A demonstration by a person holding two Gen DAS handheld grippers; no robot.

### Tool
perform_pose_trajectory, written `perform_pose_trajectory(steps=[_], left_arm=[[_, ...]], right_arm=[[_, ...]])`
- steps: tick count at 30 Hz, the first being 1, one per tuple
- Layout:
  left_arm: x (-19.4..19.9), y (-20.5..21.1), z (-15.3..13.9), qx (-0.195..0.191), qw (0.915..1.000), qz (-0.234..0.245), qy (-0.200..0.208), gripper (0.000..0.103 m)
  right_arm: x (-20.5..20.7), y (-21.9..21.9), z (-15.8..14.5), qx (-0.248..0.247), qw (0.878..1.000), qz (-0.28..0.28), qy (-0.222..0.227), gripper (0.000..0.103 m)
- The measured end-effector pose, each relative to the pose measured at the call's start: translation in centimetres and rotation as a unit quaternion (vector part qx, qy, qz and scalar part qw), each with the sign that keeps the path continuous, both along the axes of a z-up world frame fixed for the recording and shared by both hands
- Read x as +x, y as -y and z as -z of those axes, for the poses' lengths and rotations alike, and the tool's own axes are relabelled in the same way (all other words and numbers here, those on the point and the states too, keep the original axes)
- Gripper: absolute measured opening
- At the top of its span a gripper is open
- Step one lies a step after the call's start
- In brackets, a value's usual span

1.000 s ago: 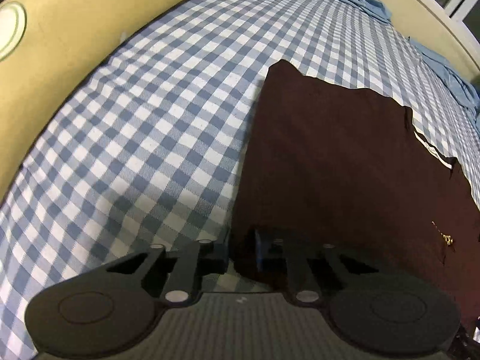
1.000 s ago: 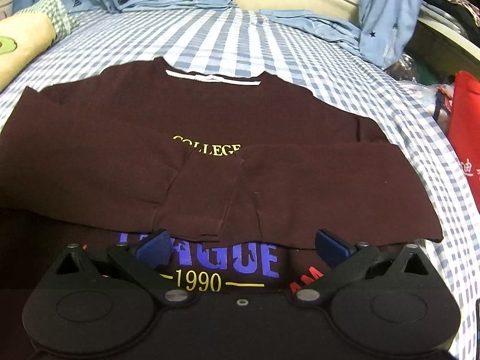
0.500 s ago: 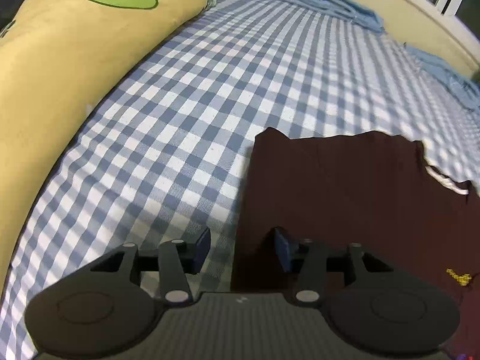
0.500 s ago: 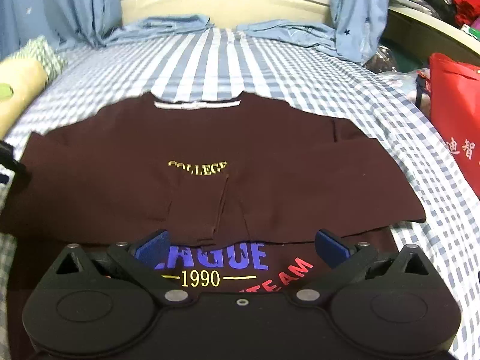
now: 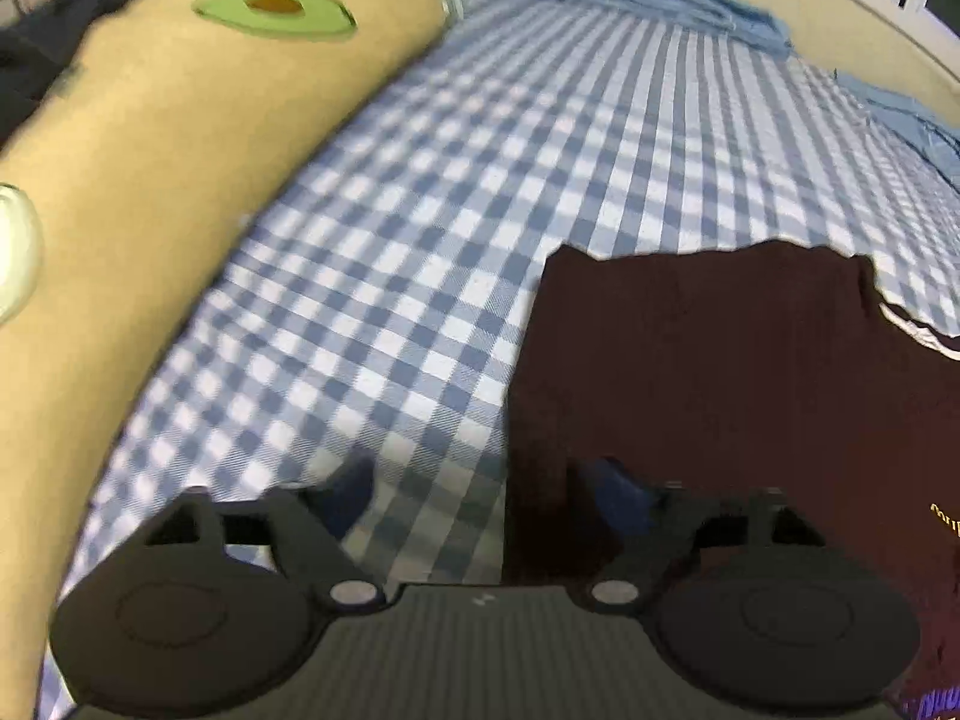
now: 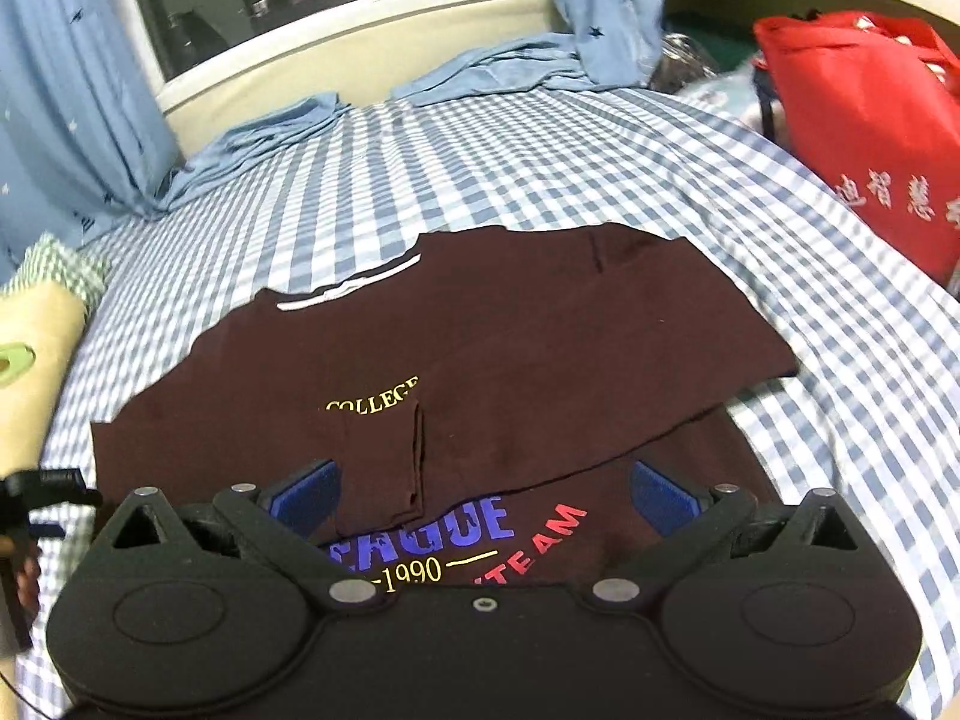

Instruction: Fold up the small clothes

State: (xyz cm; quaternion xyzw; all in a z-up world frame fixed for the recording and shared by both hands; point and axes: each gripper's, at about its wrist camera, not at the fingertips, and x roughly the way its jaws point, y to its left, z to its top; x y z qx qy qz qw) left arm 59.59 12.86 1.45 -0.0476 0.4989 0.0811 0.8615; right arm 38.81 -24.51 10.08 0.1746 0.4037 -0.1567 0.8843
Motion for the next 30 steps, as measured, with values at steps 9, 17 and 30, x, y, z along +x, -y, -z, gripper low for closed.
perform_pose_trajectory(steps=[9,17,30], left_arm=[[-8.9,4.5,-7.3,0.033,0.9977,0.005,0.059,0.102],[-18.7,10.2,-11.4,0.038,0.9955,0.042,0.076,0.102],[-29.3,18.2,-10.4,0.056,0.9907,0.119,0.034,0.102]], right_arm=[[-2.3,1.7,-3.0,0.024,0.999,-0.023,-0.008,0.103],[-6.2,3.2,-6.0,0.015,0.998,-0.066,0.012,0.103],[-13.4,5.7,-4.9,0.009,0.996,-0.084,-0.001,0.103]])
